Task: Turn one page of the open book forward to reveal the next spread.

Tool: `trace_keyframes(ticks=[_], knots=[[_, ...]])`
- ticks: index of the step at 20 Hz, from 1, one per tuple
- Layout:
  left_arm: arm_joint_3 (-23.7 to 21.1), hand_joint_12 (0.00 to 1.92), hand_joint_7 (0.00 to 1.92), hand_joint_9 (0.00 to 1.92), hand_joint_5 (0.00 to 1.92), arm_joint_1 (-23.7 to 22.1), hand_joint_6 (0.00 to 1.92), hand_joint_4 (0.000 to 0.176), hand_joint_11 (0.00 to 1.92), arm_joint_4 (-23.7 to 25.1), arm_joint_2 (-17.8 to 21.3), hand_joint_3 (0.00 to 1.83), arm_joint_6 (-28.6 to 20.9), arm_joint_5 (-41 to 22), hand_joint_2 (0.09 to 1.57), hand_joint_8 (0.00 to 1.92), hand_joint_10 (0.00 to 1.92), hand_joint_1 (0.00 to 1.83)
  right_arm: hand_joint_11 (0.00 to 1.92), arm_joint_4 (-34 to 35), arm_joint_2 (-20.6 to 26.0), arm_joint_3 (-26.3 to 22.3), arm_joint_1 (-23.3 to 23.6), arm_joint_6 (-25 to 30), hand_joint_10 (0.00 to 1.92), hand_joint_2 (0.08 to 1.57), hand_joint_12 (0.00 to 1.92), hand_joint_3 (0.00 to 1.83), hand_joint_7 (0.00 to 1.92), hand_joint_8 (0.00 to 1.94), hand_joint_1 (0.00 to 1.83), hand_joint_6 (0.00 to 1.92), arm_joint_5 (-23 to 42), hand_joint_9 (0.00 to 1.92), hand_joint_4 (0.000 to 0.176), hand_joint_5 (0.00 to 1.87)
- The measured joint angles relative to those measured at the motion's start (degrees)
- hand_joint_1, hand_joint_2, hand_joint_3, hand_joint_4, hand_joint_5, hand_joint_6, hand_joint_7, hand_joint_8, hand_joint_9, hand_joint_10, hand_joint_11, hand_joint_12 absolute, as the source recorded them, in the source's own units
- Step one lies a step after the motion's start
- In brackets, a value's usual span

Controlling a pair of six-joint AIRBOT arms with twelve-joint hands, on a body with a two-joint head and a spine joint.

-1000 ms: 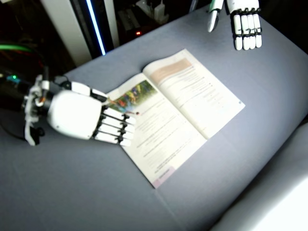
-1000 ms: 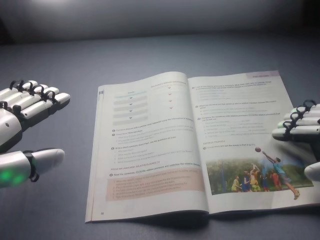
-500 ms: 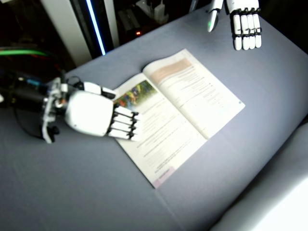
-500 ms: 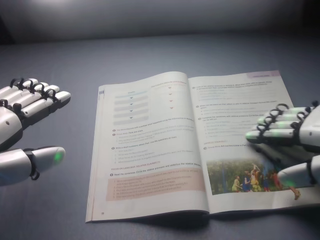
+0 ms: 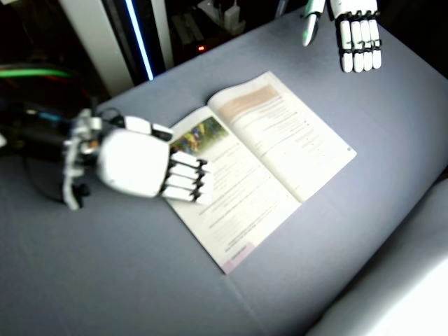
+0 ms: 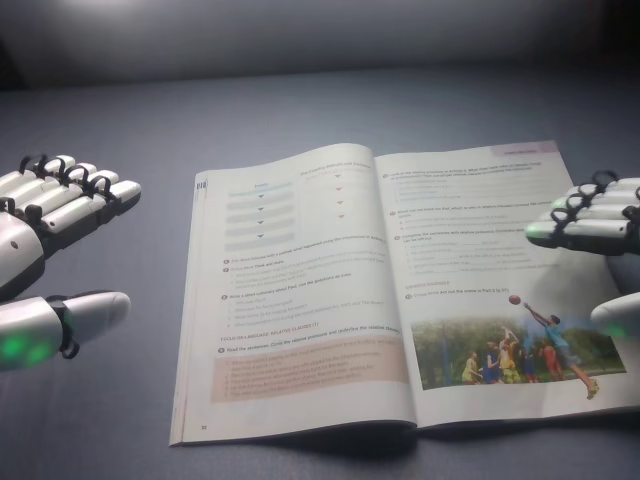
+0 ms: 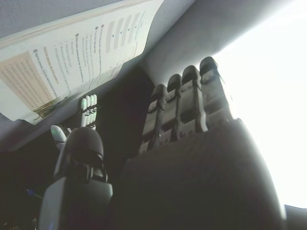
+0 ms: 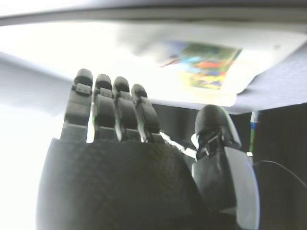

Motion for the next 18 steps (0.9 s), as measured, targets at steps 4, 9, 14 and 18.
trace_keyframes(ticks=[4,9,14,18], knots=[[0.0,0.0,0.04,0.0,0.05,0.0,0.0,0.0,0.0,-0.1,0.0,0.0,0.0,0.0,1.35,0.0,0.0,0.0,0.0,-0.5,-0.6,-0.7,-0.5,0.1,0.0,1.32,0.0,0.0,0.08,0.01,0.0,0.02,-0.7,0.0,0.0,0.09],[0.0,0.0,0.03,0.0,0.05,0.0,0.0,0.0,0.0,-0.1,0.0,0.0,-0.2,-0.4,1.36,0.0,0.0,0.0,0.0,-0.4,-0.9,-0.3,-2.4,0.0,0.0,1.32,0.0,0.0,0.07,0.0,0.0,0.01,-2.6,0.0,0.0,0.09],[0.0,0.0,0.03,0.0,0.06,0.0,0.0,0.0,0.0,-0.2,0.0,0.0,-0.2,-0.5,1.35,0.0,0.0,0.0,0.03,0.0,-1.2,0.0,-3.4,0.1,0.01,1.35,0.01,0.01,0.11,0.01,0.0,0.02,-2.4,0.04,0.0,0.14],[0.0,0.0,0.05,0.01,0.07,0.0,0.01,0.0,0.0,-0.1,0.0,0.0,-0.2,-0.5,1.34,0.01,0.01,0.0,0.04,-1.4,-2.9,0.1,-3.3,0.7,0.0,1.4,0.01,0.01,0.12,0.0,0.0,0.0,-2.1,0.05,0.0,0.16]])
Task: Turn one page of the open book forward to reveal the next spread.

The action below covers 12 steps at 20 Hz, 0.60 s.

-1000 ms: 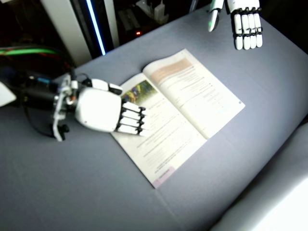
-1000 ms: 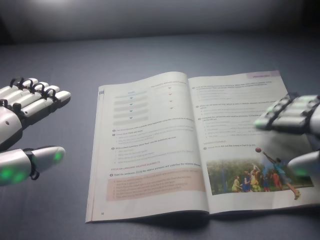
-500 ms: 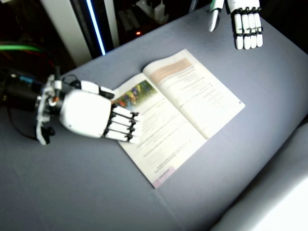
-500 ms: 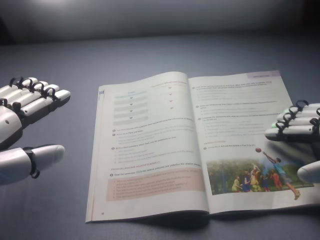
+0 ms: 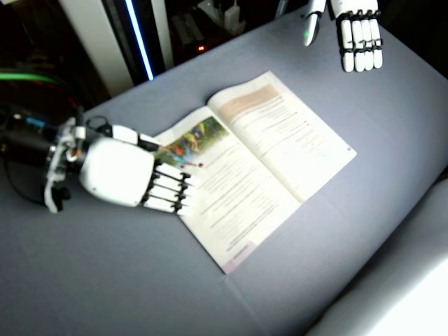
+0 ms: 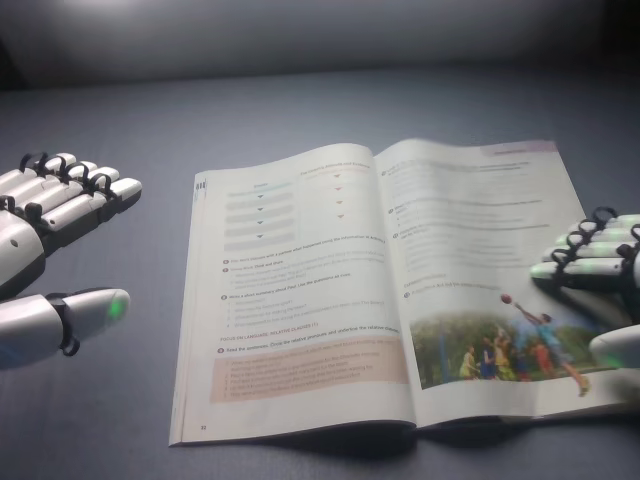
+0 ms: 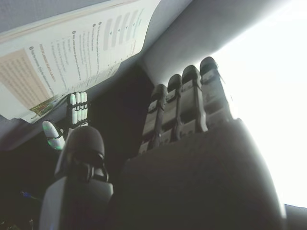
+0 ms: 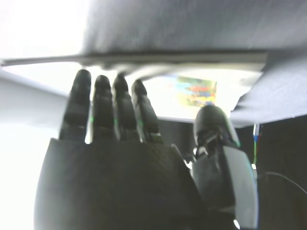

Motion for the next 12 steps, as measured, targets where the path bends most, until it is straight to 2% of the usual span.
trace_keyframes(ticks=[6,12], knots=[[0.1,0.0,0.05,0.01,0.07,-0.1,0.0,0.0,0.0,-0.1,-0.2,0.0,0.0,-0.3,1.35,0.01,0.0,0.0,0.05,0.0,-3.3,1.2,1.9,0.0,0.01,1.36,0.02,0.0,0.11,0.01,0.0,0.0,1.9,0.05,0.0,0.12],[0.4,0.0,0.05,0.02,0.06,-0.5,0.0,0.0,0.01,-0.2,-0.2,0.0,0.0,-0.7,1.33,0.0,0.0,0.0,0.02,-0.3,-11.0,3.8,6.7,0.0,0.01,1.35,0.0,0.0,0.09,0.01,0.0,0.01,4.0,0.02,0.0,0.1]])
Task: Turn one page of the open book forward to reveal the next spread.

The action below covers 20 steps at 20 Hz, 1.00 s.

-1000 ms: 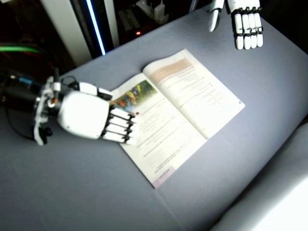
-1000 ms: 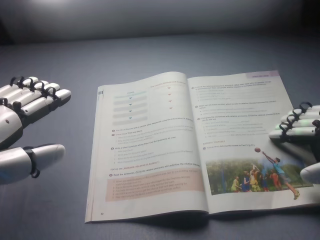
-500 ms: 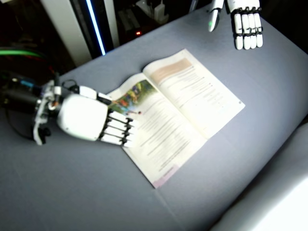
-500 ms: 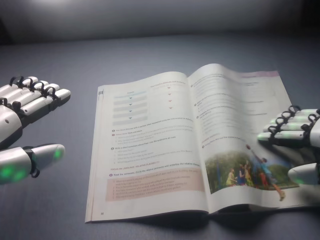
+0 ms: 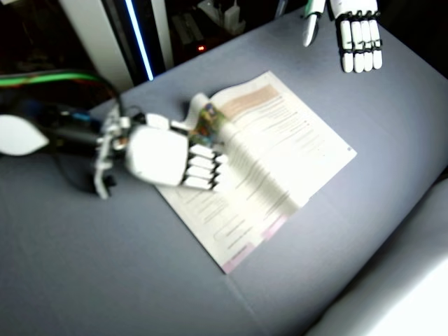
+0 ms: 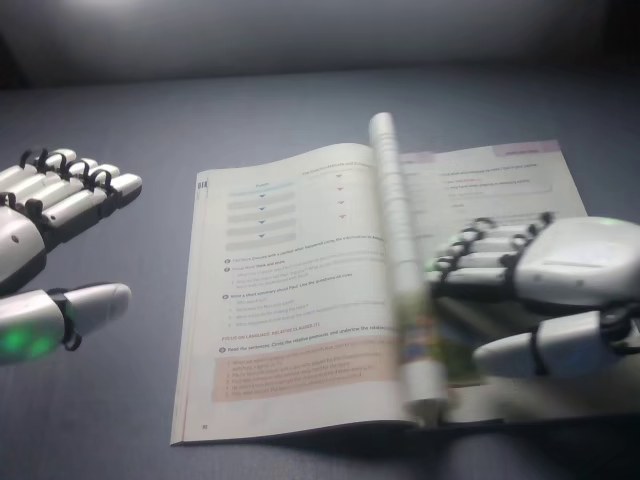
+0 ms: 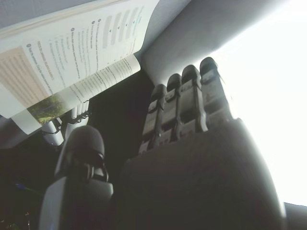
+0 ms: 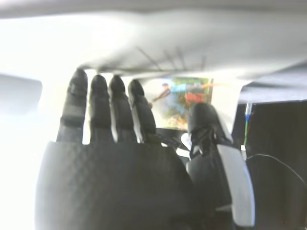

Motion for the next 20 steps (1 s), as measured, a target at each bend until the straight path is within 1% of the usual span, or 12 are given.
trace_keyframes(ticks=[3,4,6,7,8,10,11,13,14,16,18,20], knots=[[0.2,0.01,0.03,0.01,0.07,0.0,0.01,0.0,0.01,-1.2,0.0,0.0,0.0,-0.8,1.31,0.0,0.0,0.0,0.0,-0.5,-2.6,0.9,2.0,0.0,0.01,1.36,0.0,0.0,0.1,0.01,0.0,0.01,0.7,0.02,0.0,0.1],[0.4,0.0,0.02,0.01,0.07,0.0,0.0,0.0,0.0,-1.2,0.0,0.0,0.0,-1.0,1.31,0.0,0.0,0.0,0.04,-0.3,-3.3,1.2,2.4,0.1,0.01,1.38,0.02,0.0,0.14,0.01,0.0,0.01,0.9,0.09,0.0,0.13],[0.8,0.0,0.0,0.0,0.05,0.0,0.0,0.0,0.0,-1.8,0.0,0.0,0.0,-1.4,1.28,0.0,0.0,0.0,0.04,-1.0,-4.8,1.5,3.9,0.0,0.0,1.38,0.01,0.0,0.12,0.0,0.0,0.0,1.2,0.08,0.0,0.12],[0.8,0.0,0.01,0.0,0.04,0.0,0.0,0.0,0.0,-2.6,0.0,0.0,0.0,-1.5,1.26,0.0,0.0,0.0,0.02,-2.3,-5.7,1.5,4.9,0.2,0.0,1.37,0.01,0.0,0.08,0.0,0.0,0.0,1.3,0.06,0.0,0.09],[1.1,0.0,0.01,0.0,0.04,-0.1,0.0,0.0,0.0,-2.9,0.0,0.0,0.0,-1.9,1.26,0.0,0.0,0.0,0.0,-5.9,-6.9,1.4,7.2,1.6,0.0,1.35,0.0,0.0,0.08,0.0,0.0,0.0,2.1,0.02,0.0,0.09],[1.2,0.0,0.0,0.0,0.02,-0.1,0.0,0.0,0.0,-3.2,0.0,0.0,0.0,-2.3,1.25,0.0,0.0,0.0,0.0,-7.4,-7.3,1.1,8.3,2.6,0.0,1.36,0.0,0.0,0.09,0.01,0.0,0.01,3.2,0.02,0.0,0.11],[1.2,0.0,0.0,0.0,0.03,-0.1,0.0,0.0,0.0,-3.4,0.0,0.0,0.0,-2.4,1.26,0.0,0.0,0.0,0.0,-8.1,-7.6,0.7,9.2,3.3,0.0,1.38,0.0,0.0,0.08,0.0,0.0,0.01,5.2,0.0,0.0,0.11],[1.2,0.0,0.01,0.0,0.04,-0.1,0.01,0.0,0.0,-3.6,0.0,0.0,0.0,-2.4,1.27,0.0,0.0,0.0,0.0,-9.2,-7.6,0.1,9.6,4.0,0.0,1.39,0.0,0.01,0.07,0.0,0.0,0.0,7.0,0.0,0.0,0.11],[1.2,0.0,0.01,0.0,0.04,-0.1,0.01,0.0,0.0,-3.7,0.0,0.0,0.0,-2.6,1.29,0.0,0.0,0.0,0.0,-10.6,-7.5,-0.4,9.8,4.2,0.0,1.37,0.0,0.0,0.06,0.01,0.0,0.0,7.2,0.0,0.0,0.1],[1.2,0.0,0.02,0.01,0.04,-0.1,0.01,0.0,0.0,-3.8,0.0,0.0,0.0,-2.8,1.28,0.01,0.0,0.0,0.0,-11.0,-7.4,-1.3,9.8,4.2,0.0,1.37,0.0,0.0,0.07,0.01,0.0,0.01,7.2,0.0,0.0,0.12],[1.5,0.0,0.02,0.02,0.05,-0.1,0.01,0.0,0.0,-4.1,0.0,0.01,0.0,-3.5,1.31,0.01,0.01,0.0,0.0,-12.1,-7.0,-2.5,9.9,4.2,0.0,1.37,0.0,0.0,0.07,0.01,0.0,0.0,8.1,0.0,0.0,0.11],[1.5,0.0,0.02,0.01,0.05,-0.1,0.01,0.0,0.0,-5.3,0.0,0.01,0.0,-3.7,1.3,0.0,0.0,0.0,0.0,-12.6,-6.3,-2.8,10.4,4.3,0.01,1.37,0.0,0.0,0.09,0.01,0.0,0.01,8.9,0.02,0.0,0.13]])
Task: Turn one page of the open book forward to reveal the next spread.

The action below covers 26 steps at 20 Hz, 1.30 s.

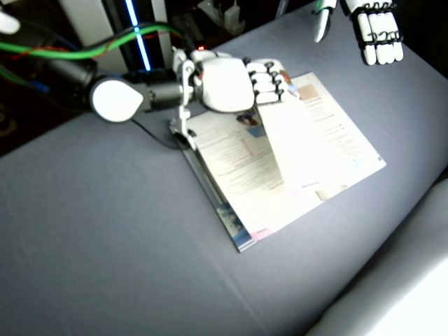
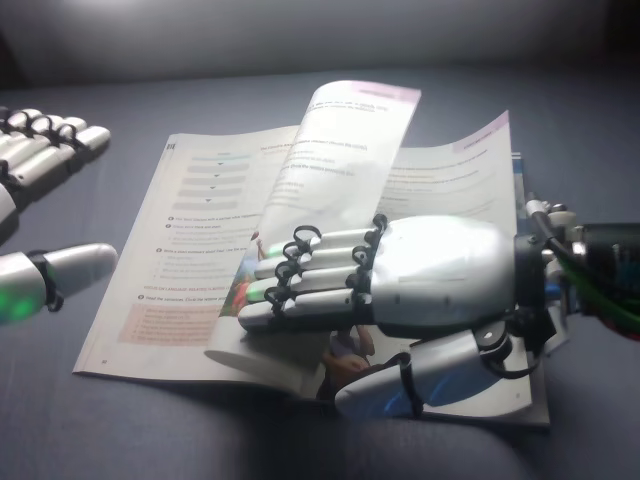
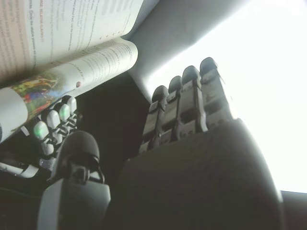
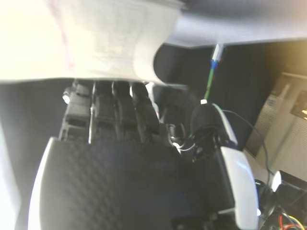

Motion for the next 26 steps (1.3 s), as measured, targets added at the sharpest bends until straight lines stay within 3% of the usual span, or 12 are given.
trace_keyframes(ticks=[7,11,18,26], knots=[[0.0,0.0,0.01,0.01,0.05,0.0,0.0,0.0,0.01,0.3,0.0,0.0,0.0,-0.1,1.28,0.0,0.0,0.0,0.01,-3.3,2.7,0.0,0.2,4.6,0.01,1.37,0.0,0.0,0.1,0.01,0.0,0.0,-0.2,0.04,0.0,0.12],[0.0,0.0,0.0,0.0,0.03,0.0,0.0,0.0,0.0,0.4,0.0,0.0,0.0,-0.1,1.29,0.0,0.0,0.0,0.03,-4.7,3.7,0.1,0.5,4.9,0.01,1.4,0.01,0.0,0.14,0.0,0.0,0.0,-1.5,0.08,0.0,0.19],[0.0,0.0,0.02,0.02,0.05,-0.1,0.01,0.0,0.0,0.5,0.0,0.0,0.0,-0.3,1.27,0.01,0.01,0.0,0.01,-6.9,3.5,0.9,2.7,5.0,0.0,1.37,0.0,0.0,0.12,0.0,0.0,0.0,-2.0,0.07,0.0,0.14],[-0.1,0.0,0.06,0.05,0.07,-0.1,0.0,0.0,0.01,0.5,1.2,0.0,0.0,-2.9,1.23,0.01,0.01,0.0,0.07,-7.3,-6.7,9.3,4.6,4.8,0.02,1.33,0.03,0.0,0.18,0.02,0.0,0.01,-5.8,0.14,0.0,0.19]])
